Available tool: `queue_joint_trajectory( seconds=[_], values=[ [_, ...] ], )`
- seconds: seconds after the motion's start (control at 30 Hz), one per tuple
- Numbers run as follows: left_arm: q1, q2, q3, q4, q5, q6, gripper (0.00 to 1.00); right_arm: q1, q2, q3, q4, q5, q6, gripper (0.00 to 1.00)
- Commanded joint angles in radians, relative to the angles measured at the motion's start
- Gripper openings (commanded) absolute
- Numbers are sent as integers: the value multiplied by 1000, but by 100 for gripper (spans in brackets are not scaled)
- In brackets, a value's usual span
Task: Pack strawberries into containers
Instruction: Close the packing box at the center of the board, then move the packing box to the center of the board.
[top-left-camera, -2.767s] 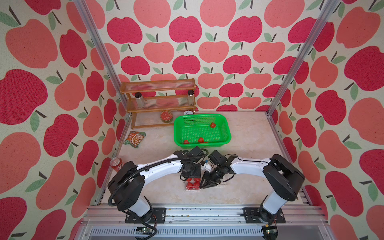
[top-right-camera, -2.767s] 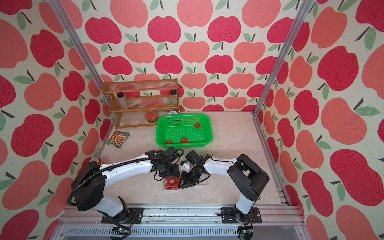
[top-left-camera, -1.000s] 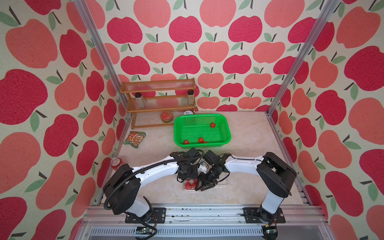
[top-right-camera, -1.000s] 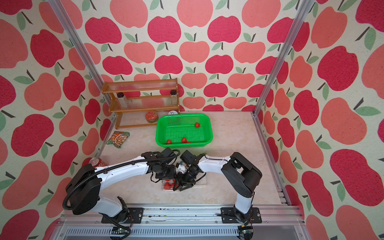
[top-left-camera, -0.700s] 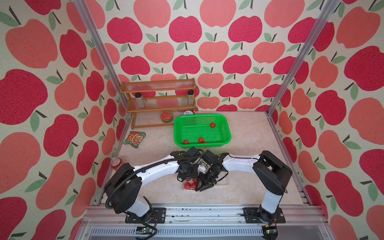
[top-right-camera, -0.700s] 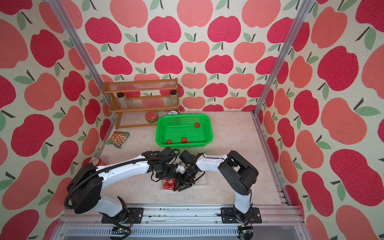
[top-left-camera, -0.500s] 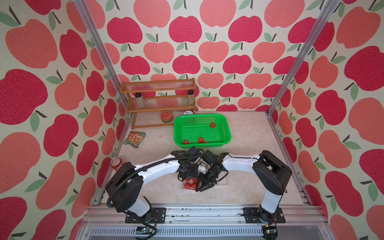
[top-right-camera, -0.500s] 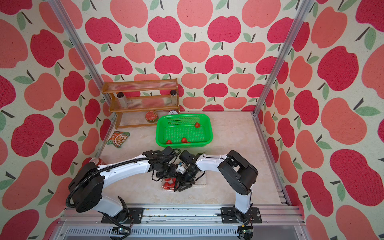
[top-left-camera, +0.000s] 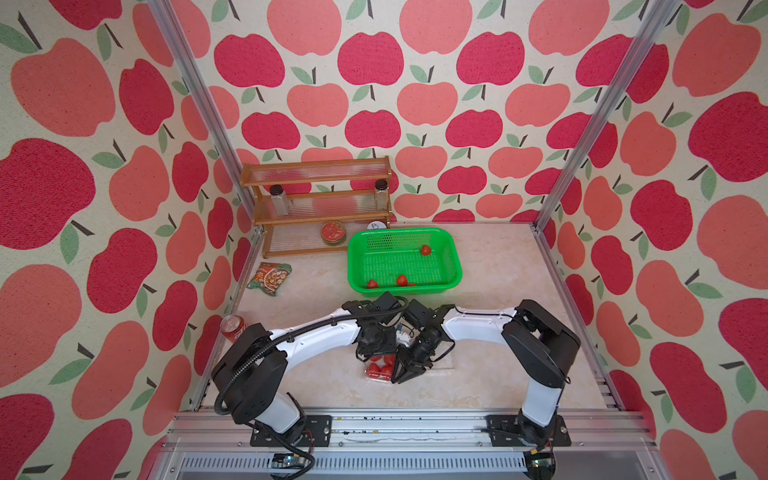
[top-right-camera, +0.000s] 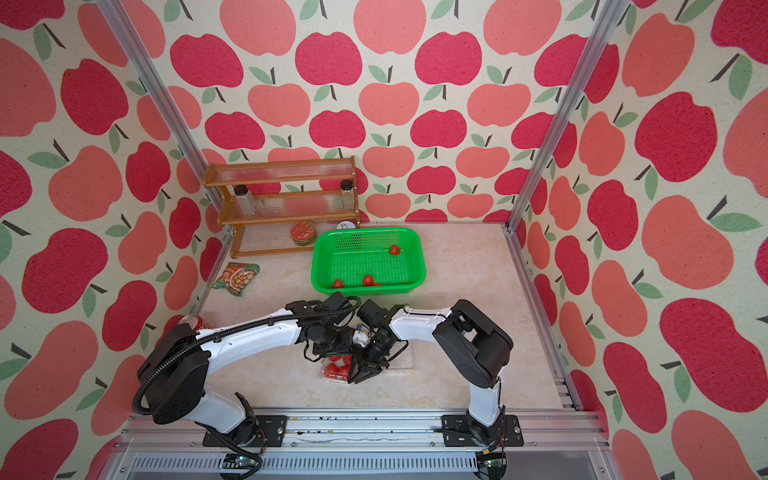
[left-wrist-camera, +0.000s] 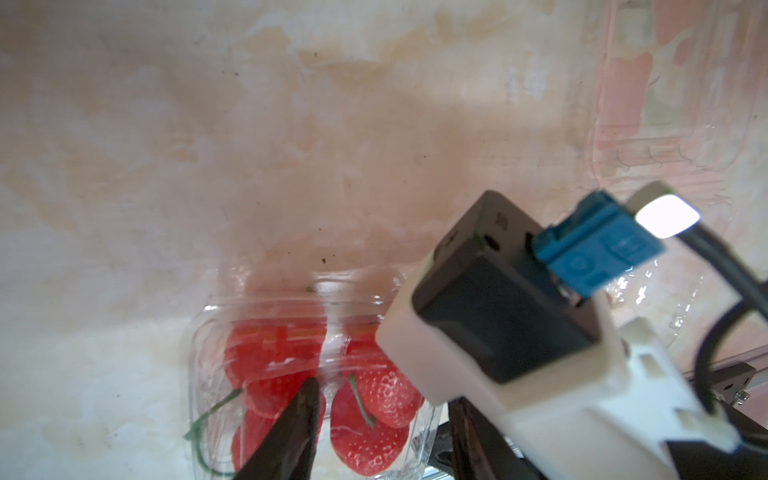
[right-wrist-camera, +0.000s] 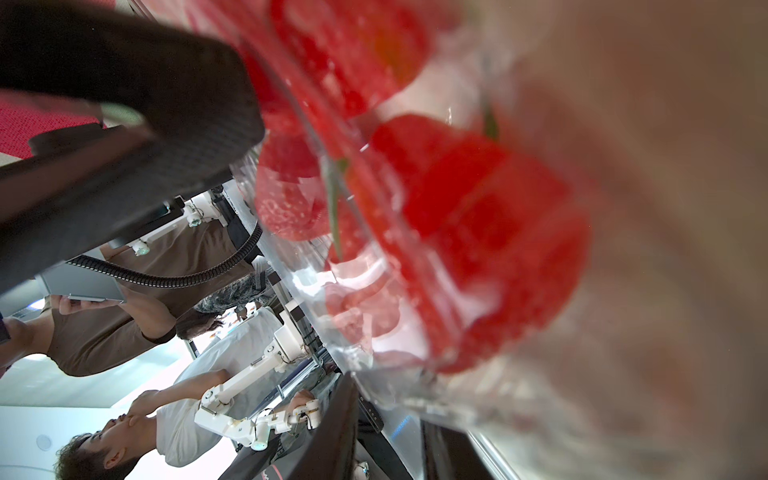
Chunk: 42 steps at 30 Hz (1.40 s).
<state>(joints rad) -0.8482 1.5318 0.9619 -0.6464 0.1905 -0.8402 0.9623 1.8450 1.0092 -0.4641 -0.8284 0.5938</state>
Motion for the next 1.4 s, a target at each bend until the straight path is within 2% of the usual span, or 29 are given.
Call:
queue_joint_trajectory(
  seconds=[0.0,0.33,0.4,0.53,0.7,0.83,1.0,1.2,1.37],
  values=[
    [3,-1,-24,2,-16,-21,48,6,19,41,9,-2,-26,26],
    [9,-29,-51,7,-24,-29,48,5,30,61,1,20,-17,14],
    [11,-41,-59,5,-31,-34,48,6,38,72,0,19,-18,14],
    [25,-78,-74,9,-34,-55,48,4,11,69,2,29,-5,22],
    [62,-165,-77,8,-30,-73,48,1,-63,38,-2,58,17,38],
    [94,-256,-59,-17,-34,-73,48,0,-89,21,8,93,31,44],
    [134,-402,-43,-103,-77,-77,50,-4,-20,66,38,109,31,52],
    [173,-578,-103,-133,-98,-107,51,-5,100,204,-13,118,-10,53],
    [178,-661,-140,-146,-121,-120,51,-6,194,341,-81,117,-46,53]
  ],
)
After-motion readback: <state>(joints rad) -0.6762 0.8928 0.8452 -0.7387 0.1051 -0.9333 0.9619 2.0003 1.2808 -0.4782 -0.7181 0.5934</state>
